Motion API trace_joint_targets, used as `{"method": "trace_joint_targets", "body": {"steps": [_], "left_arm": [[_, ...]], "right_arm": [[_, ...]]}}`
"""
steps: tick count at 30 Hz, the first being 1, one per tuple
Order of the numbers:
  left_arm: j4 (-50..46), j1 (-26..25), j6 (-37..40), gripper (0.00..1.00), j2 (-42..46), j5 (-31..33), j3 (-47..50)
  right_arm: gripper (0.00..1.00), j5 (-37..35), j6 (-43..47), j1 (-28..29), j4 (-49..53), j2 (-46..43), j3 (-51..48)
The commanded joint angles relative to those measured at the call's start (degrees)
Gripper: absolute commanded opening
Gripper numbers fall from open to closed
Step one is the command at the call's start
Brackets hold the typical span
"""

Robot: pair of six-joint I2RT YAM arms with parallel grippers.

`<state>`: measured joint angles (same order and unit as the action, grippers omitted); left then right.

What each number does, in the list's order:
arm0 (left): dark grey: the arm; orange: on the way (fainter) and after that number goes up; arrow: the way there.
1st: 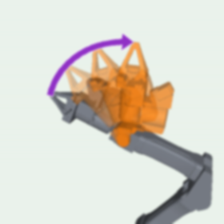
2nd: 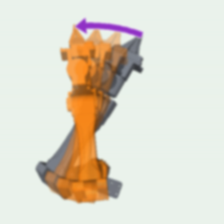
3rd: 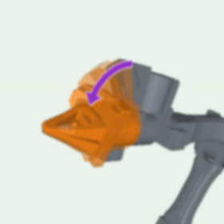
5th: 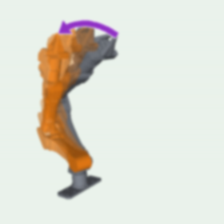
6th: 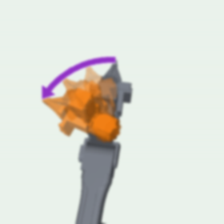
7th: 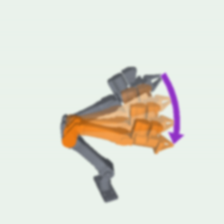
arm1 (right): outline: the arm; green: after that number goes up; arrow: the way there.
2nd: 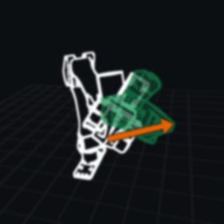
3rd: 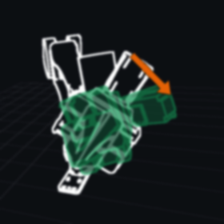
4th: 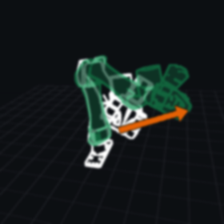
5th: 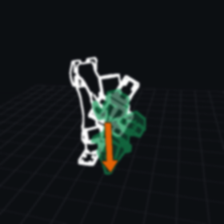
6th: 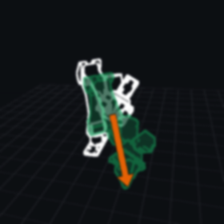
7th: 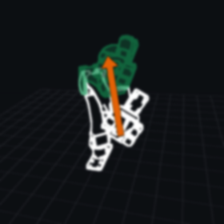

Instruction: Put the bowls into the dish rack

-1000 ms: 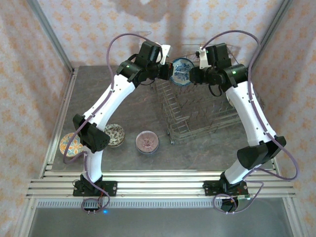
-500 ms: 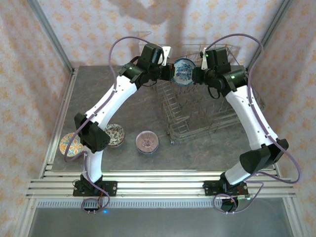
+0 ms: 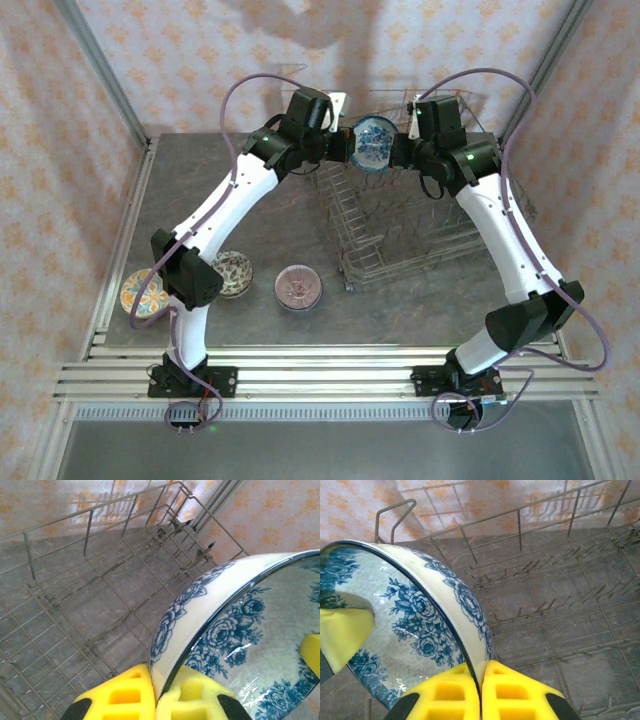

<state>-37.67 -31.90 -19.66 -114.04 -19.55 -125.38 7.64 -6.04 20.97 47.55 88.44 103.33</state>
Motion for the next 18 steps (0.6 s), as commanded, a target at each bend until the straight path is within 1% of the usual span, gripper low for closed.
{"method": "trace_joint_targets", "body": {"steps": [1,3,6,7,13,16,18], "left_arm": [[5.68,-0.87,-1.16,0.0,2.9,-0.92,-0.36],[5.68,-1.04,-1.21,0.0,2.68,-0.93,-0.3],[5.61,-1.06,-1.32,0.0,2.55,-1.01,-0.18],[5.68,-1.05,-1.44,0.02,2.44,-0.92,-0.19],[5.5,-1.06,-1.39,0.18,2.4,-0.66,-0.21],[5.35,-1.08,-1.16,0.21,2.46,-0.26,-0.13],[5.23,-1.06,-0.98,0.26,2.46,-0.05,-0.13]], "right_arm": [[0.03,-2.2,-1.23,0.02,-1.43,0.02,-0.83],[0.0,-3.18,-1.56,-0.04,-1.32,0.13,-0.76],[0.0,-4.32,-1.93,-0.01,-1.45,0.15,-0.75],[0.0,-4.78,-2.08,-0.05,-1.56,0.13,-0.68],[0.0,-7.32,-2.56,-0.01,-2.24,-0.13,-0.72],[0.0,-7.95,-2.83,-0.04,-2.52,-0.17,-0.72],[0.0,-8.08,-2.95,-0.09,-2.72,-0.27,-0.68]]}}
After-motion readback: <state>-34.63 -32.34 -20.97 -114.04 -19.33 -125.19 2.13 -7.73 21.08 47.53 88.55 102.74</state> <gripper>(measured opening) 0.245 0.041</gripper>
